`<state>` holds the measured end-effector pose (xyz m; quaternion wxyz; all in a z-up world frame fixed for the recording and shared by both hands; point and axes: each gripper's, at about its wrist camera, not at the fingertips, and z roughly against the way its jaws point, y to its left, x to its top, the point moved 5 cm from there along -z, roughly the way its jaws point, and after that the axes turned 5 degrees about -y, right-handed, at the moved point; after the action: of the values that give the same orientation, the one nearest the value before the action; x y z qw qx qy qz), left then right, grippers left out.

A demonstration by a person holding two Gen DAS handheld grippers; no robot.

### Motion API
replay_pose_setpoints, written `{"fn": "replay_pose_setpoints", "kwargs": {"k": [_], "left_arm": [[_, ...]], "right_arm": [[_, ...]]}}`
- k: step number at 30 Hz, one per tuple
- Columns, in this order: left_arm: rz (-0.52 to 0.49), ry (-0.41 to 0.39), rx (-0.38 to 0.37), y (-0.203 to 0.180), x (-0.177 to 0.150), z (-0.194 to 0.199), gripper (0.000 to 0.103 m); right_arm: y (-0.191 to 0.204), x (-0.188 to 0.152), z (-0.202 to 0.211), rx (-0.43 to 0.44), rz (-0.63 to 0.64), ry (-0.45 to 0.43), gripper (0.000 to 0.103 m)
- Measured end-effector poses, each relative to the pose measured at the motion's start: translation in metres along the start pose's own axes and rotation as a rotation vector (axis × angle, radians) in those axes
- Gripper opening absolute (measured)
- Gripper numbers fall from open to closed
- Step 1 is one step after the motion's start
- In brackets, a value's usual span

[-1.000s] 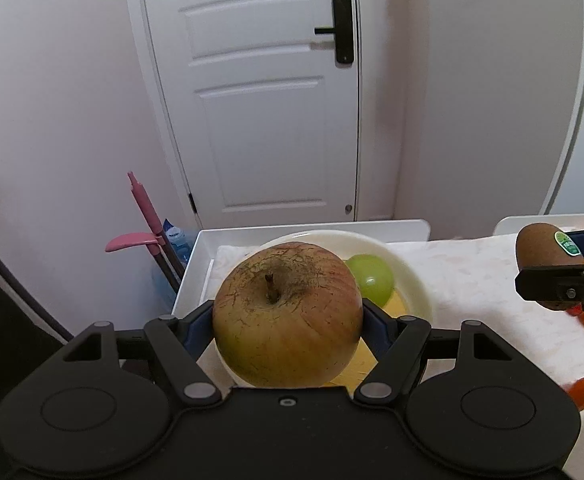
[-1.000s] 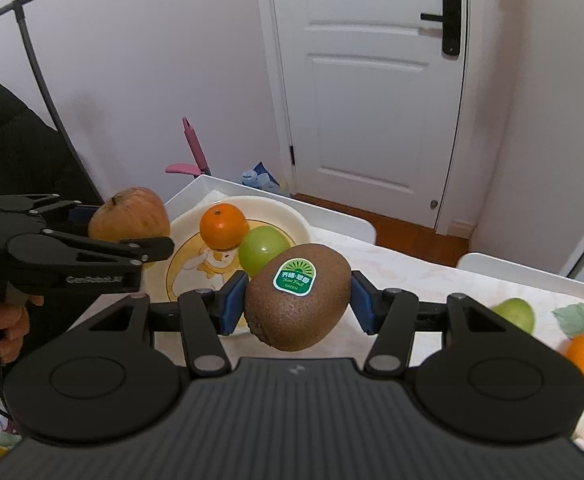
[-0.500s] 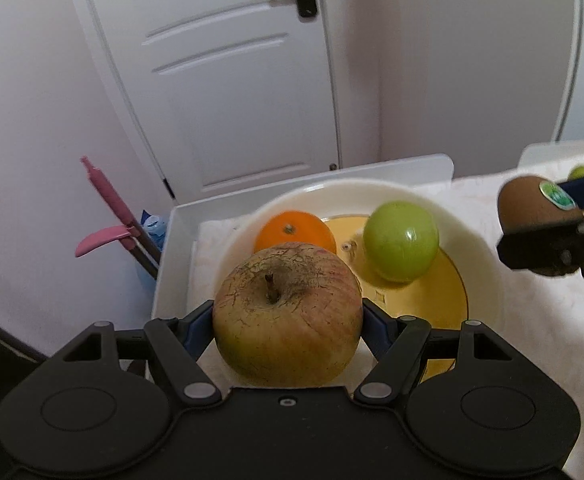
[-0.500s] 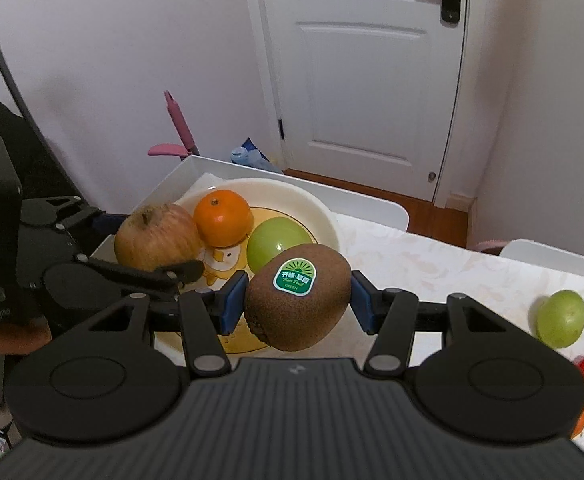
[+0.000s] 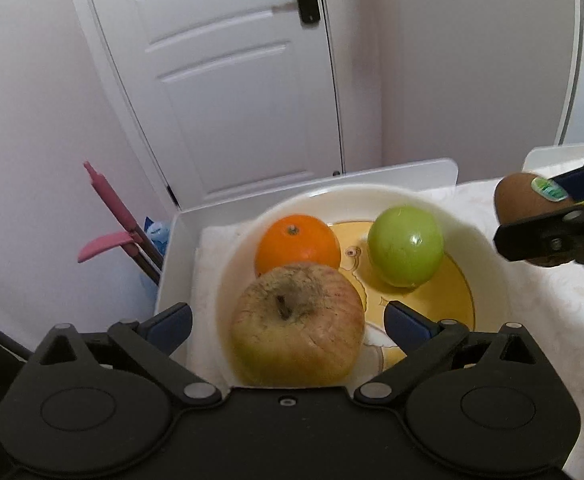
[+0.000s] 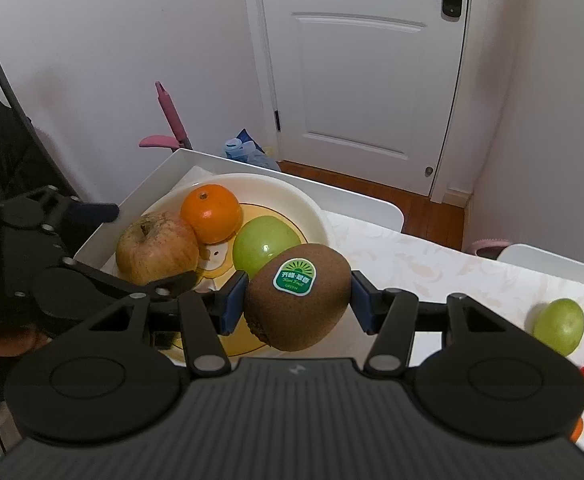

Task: Organize fruits
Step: 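Carry the large apple and kiwi to the bowl with both grippers, then open the left gripper in the bowl while the right gripper releases the kiwi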

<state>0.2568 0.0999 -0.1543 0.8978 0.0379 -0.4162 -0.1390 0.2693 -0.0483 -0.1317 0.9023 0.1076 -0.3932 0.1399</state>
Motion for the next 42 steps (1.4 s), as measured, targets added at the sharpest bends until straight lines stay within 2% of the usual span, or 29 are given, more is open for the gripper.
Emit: {"fn": "replay_pose_setpoints", "kwargs": {"k": [5,10,16,27,32,33,34,35,38,42], "left_arm": [[0.063,0.025,0.0,0.008,-0.004,0.013,0.103],[0.082,0.047,0.014,0.008,-0.014,0.027,0.103],[0.132,0.063,0.035,0.011,-0.021,0.037,0.103],[0.13,0.079,0.054,0.008,-0.032,0.046,0.103],[0.124,0.078,0.054,0.006,-0.035,0.045,0.103],[0.126,0.078,0.053,0.006,-0.035,0.045,0.103],[0.127,0.077,0.052,0.005,-0.035,0.046,0.103],[0.127,0.076,0.051,0.005,-0.035,0.047,0.103],[0.121,0.076,0.053,0.002,-0.037,0.051,0.103],[0.122,0.082,0.055,0.0,-0.04,0.056,0.103]], "right_arm": [[-0.003,0.003,-0.001,0.017,0.01,0.004,0.069],[0.0,0.006,-0.003,0.038,0.045,0.011,0.069],[0.01,0.002,-0.014,0.059,0.094,0.06,0.069],[0.036,-0.015,-0.043,0.062,0.23,0.138,0.069],[0.038,-0.018,-0.05,0.057,0.244,0.166,0.07],[0.039,-0.018,-0.05,0.053,0.253,0.168,0.071],[0.039,-0.018,-0.049,0.045,0.26,0.158,0.076],[0.039,-0.017,-0.047,0.027,0.268,0.144,0.087],[0.037,-0.014,-0.039,-0.012,0.267,0.106,0.103],[0.029,-0.012,-0.028,0.005,0.222,0.093,0.103]]}}
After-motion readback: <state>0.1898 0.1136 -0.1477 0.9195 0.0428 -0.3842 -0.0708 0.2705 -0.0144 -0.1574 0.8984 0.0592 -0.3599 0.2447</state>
